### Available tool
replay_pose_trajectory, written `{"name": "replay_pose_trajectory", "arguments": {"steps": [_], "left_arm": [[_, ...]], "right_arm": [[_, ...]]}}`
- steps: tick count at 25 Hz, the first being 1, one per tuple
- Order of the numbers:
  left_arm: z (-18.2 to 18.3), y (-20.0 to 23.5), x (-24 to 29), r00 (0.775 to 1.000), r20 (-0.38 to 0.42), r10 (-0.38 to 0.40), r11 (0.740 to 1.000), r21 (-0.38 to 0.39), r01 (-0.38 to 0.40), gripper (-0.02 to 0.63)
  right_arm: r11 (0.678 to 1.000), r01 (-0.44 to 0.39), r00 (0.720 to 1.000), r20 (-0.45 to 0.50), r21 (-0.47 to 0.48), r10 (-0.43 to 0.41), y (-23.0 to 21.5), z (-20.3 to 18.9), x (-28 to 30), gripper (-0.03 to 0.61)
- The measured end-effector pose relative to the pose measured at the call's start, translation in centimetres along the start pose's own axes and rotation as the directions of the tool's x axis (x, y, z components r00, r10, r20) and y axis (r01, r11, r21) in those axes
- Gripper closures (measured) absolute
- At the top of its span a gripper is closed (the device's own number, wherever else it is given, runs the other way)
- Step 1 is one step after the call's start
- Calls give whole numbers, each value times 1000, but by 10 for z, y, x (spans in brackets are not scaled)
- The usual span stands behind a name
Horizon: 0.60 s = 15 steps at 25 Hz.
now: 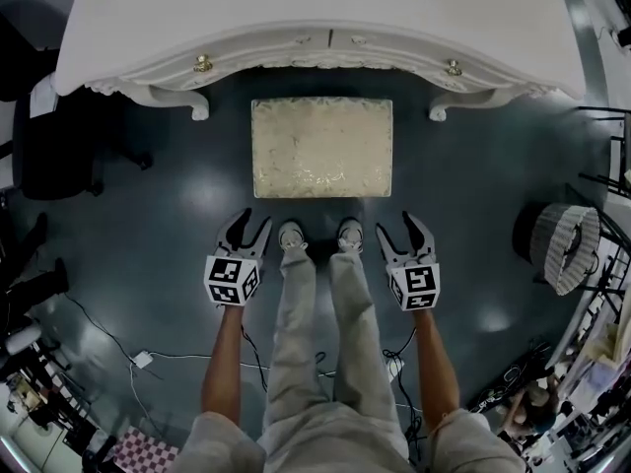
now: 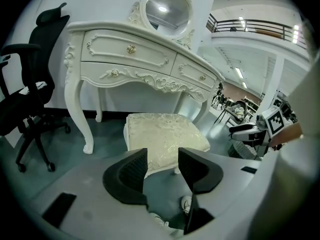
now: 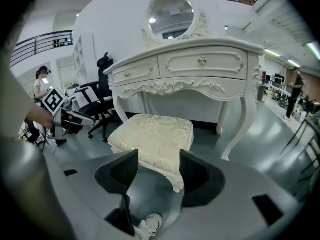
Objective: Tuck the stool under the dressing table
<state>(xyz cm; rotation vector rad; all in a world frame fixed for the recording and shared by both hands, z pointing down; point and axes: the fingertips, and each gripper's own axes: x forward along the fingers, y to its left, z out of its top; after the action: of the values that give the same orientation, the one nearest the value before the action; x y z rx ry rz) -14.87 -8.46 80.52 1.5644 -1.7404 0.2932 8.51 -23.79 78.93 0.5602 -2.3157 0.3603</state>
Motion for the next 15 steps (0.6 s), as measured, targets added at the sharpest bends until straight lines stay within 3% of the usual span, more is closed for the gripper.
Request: {"name": "replay_pose_trajectory", "arguments": {"steps": [15], "left_arm": [[-61,34,52,1000,-28,12,1000,-12,-13,417]], "right_arm": [[1000,18,999,-38,13,-18,-19,-61,63,287]]}}
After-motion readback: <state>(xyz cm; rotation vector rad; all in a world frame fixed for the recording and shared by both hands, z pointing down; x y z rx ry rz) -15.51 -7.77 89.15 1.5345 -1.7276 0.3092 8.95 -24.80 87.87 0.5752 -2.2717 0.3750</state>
